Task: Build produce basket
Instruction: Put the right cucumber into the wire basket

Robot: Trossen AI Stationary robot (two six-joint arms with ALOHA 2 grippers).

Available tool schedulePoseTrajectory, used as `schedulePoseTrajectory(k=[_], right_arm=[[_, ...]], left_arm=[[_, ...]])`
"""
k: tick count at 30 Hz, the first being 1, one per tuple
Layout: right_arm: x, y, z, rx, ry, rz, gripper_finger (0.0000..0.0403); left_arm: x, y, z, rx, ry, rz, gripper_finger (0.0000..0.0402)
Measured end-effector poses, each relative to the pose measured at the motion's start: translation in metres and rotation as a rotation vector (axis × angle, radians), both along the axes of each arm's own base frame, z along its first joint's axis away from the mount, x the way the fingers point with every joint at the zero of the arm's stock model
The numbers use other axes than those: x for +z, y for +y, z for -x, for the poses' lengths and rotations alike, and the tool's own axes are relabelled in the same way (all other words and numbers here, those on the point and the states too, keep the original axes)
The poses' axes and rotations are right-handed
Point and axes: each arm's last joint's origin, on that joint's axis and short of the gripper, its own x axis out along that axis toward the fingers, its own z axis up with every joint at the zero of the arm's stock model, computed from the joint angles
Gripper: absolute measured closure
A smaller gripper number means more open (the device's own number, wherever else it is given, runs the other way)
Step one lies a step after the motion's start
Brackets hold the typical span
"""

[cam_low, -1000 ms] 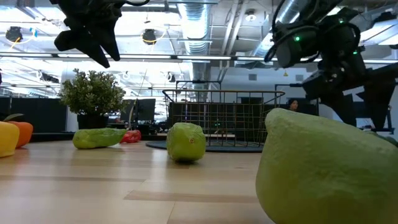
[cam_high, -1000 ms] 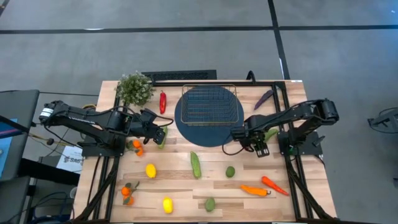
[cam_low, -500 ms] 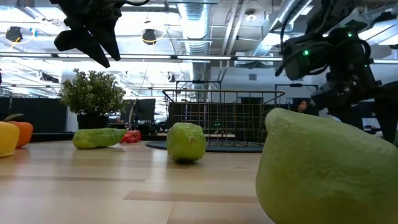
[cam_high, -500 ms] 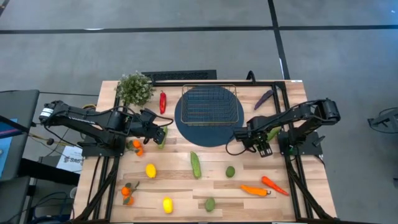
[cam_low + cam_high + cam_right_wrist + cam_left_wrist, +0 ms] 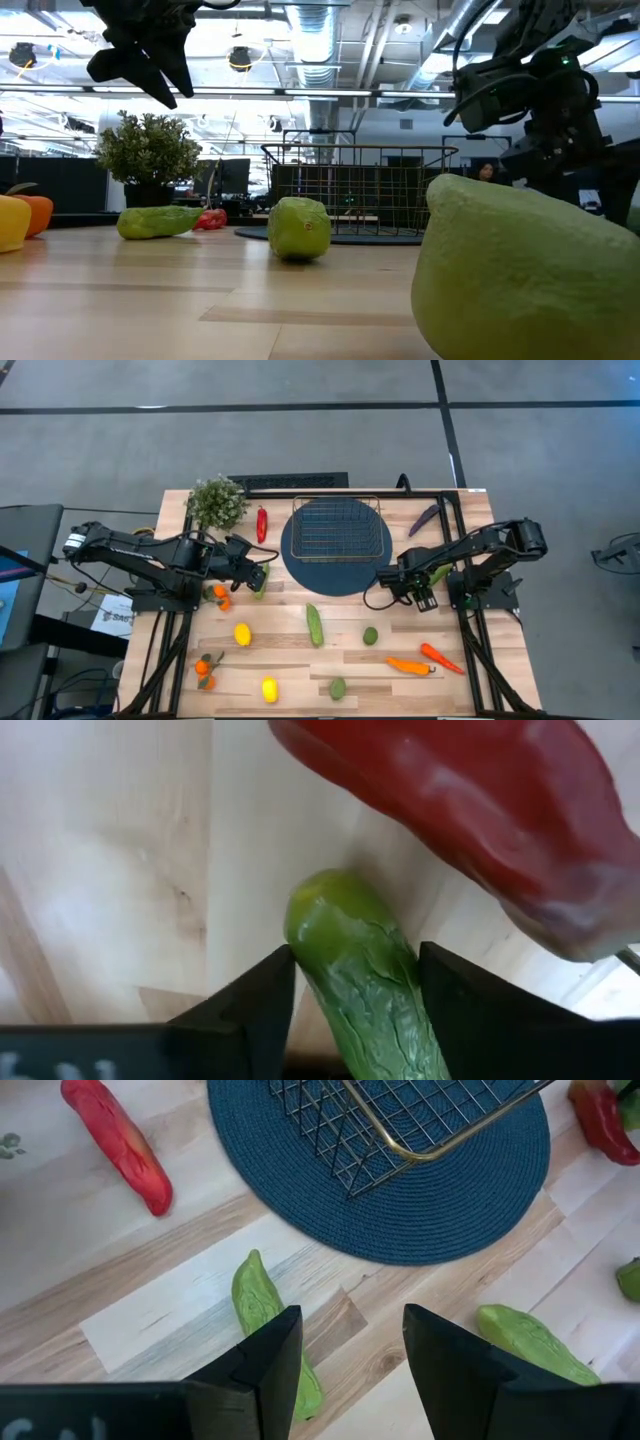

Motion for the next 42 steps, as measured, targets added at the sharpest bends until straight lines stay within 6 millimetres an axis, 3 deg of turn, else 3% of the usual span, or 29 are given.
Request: schedulePoseTrajectory(k=[6,9,14,19,32,42], right_arm=[[0.000,0.000,0.000,-0.027,-0.006,0.019,0.0327],[0.001,0.000,0.000,-0.064,0.000,0.028,0.0366],[0.012,0.001,-0.007,-0.127,-0.010,0.033,0.0370],[0.036,0.001,-0.024,-0.194,-0.078,0.045,0.0370],[0.140,0.019,-0.079,-0.277,-0.494,-0.008,0.0371],[0.231,0.012,-0.093,-0.312,-0.850,-0.008,0.0373]], left_arm=[[0.000,0.000,0.000,0.002,-0.001,0.001,0.0239],[0.000,0.000,0.000,0.002,-0.001,0.002,0.0239],[0.000,0.000,0.000,0.002,-0.001,0.002,0.0239],[0.000,0.000,0.000,-0.002,0.001,0.002,0.0239],[0.000,-0.001,0.000,-0.018,0.006,0.011,0.0239],[0.000,-0.001,0.000,-0.031,0.012,0.003,0.0239]])
